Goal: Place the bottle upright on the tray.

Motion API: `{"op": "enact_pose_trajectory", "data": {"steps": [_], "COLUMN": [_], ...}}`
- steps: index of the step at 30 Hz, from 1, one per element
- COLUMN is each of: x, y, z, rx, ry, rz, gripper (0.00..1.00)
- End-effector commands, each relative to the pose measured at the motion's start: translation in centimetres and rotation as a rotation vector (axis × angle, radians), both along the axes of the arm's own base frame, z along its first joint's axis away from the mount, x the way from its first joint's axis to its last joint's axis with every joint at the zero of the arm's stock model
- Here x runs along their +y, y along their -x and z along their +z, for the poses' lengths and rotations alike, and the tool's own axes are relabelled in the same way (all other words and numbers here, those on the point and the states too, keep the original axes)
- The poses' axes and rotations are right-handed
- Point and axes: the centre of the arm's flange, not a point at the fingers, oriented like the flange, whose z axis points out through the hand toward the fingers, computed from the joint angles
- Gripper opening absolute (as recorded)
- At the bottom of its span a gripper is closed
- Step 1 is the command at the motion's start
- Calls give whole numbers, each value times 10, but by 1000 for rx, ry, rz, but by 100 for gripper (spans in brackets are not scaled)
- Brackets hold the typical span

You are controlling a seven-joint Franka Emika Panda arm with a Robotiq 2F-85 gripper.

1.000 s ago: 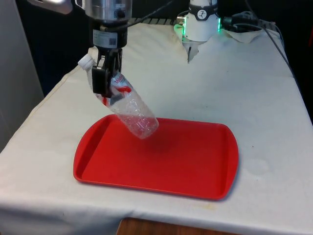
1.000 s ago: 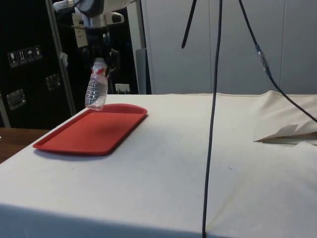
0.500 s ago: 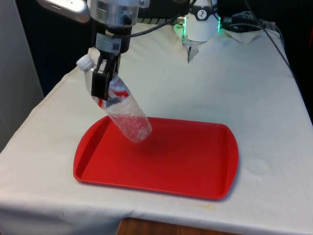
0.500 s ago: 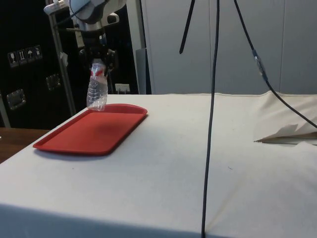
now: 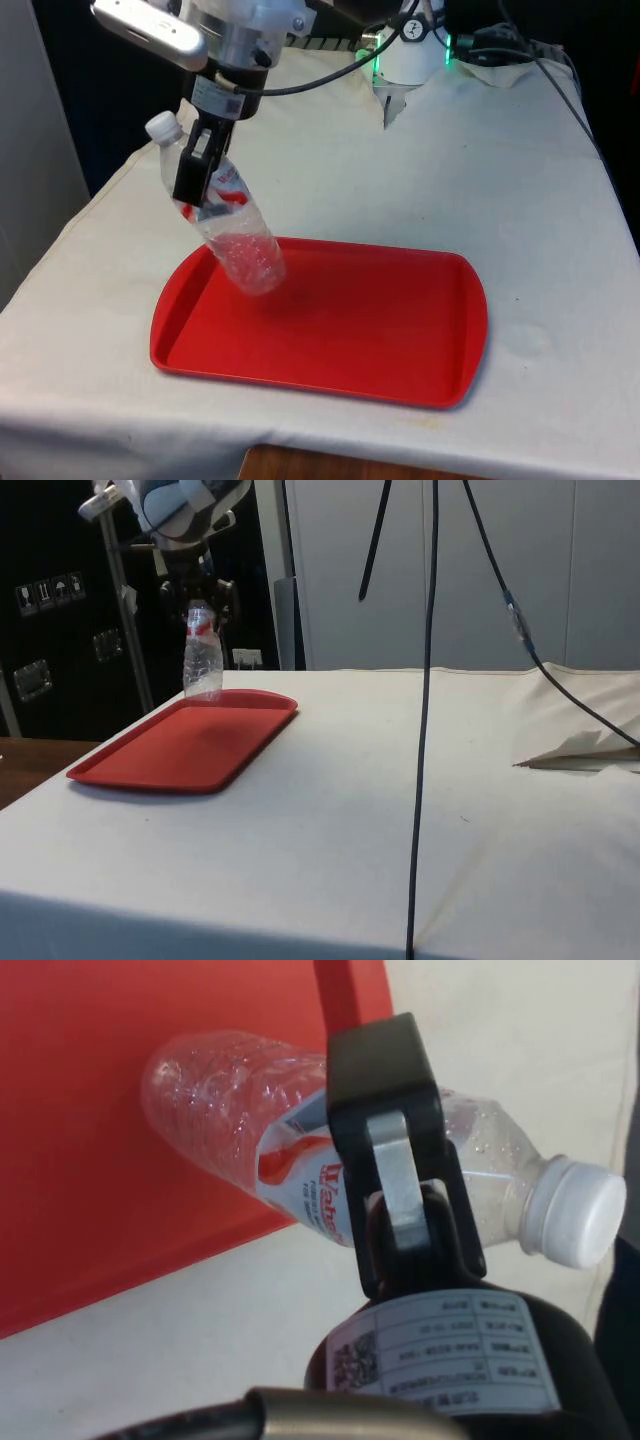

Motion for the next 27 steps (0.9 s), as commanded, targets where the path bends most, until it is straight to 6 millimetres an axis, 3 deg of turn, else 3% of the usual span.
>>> {"op": "enact_pose_trajectory", "data": {"steps": [1,11,27], "x": [0,3,38], "y": [-1,-5,-16], "z": [-1,-6,-8], "rx": [7,28,41], "ry": [19,94,170], "rz": [-12,-9,10], "gripper": [0,0,0]}}
